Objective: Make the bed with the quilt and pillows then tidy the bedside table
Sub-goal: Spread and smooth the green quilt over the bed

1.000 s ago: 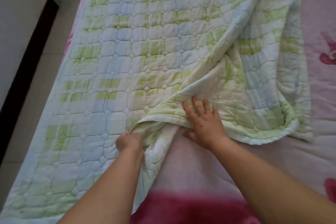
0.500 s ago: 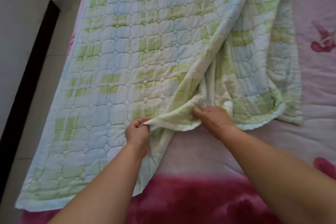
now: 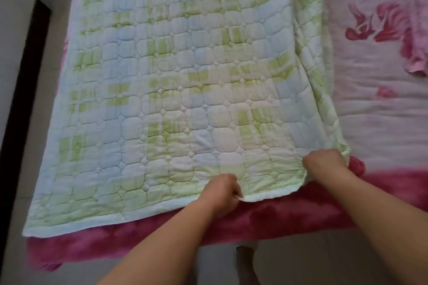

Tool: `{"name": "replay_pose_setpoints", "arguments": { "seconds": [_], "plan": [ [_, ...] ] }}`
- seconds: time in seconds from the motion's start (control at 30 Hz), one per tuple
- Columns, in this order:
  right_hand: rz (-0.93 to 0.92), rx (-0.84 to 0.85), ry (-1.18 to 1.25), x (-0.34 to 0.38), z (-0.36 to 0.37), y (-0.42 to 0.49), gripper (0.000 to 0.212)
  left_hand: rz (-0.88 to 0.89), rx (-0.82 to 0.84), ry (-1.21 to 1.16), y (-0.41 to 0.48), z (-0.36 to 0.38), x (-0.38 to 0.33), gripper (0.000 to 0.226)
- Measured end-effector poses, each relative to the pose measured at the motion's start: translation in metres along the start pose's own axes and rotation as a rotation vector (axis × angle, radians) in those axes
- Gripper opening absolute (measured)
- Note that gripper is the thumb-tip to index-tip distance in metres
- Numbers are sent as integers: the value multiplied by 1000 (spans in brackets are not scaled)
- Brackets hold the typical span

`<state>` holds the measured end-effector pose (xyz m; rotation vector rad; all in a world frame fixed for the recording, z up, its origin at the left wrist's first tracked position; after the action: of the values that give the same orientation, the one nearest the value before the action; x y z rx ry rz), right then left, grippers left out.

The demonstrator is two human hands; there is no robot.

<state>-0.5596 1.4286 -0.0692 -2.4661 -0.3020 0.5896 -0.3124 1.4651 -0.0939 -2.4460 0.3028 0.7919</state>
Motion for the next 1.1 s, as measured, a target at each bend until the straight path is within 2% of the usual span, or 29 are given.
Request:
{"name": "replay_pose_setpoints", "arguments": {
  "seconds": [0.27,0.43,0.53,0.7,0.83,0.97,1.1],
  "plan": [
    [30,87,36,11,35,-10,37,2,124,142,4,27,7,27],
    [3,161,15,10,41,-14,37,45,287,179,2,33,4,21],
    [20,198,3,14,43,-12,39,45,343,186,0,37,9,25],
    [128,251,-80,35,40,-14,41,186,187,174,-20,35,16,35],
    [124,319,-31,71,14,-7,46,244,13,338,-34,6,36,44],
    [103,299,38,113,0,1,48,209,-33,448,-48,-20,74,55],
    [125,205,90,138,0,-7,44,285,-24,462,-64,-32,111,62]
  ]
}}
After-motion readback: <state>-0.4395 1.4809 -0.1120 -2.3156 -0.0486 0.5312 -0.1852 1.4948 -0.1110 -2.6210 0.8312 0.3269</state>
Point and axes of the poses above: each hand's wrist, its own y-axis towards the middle knuckle, its own z-axis out of the palm, x = y × z, the point moved 2 cm from there along y, towards the middle knuckle, and after that the axes turned 12 degrees about -x, right-handed, at the moved point
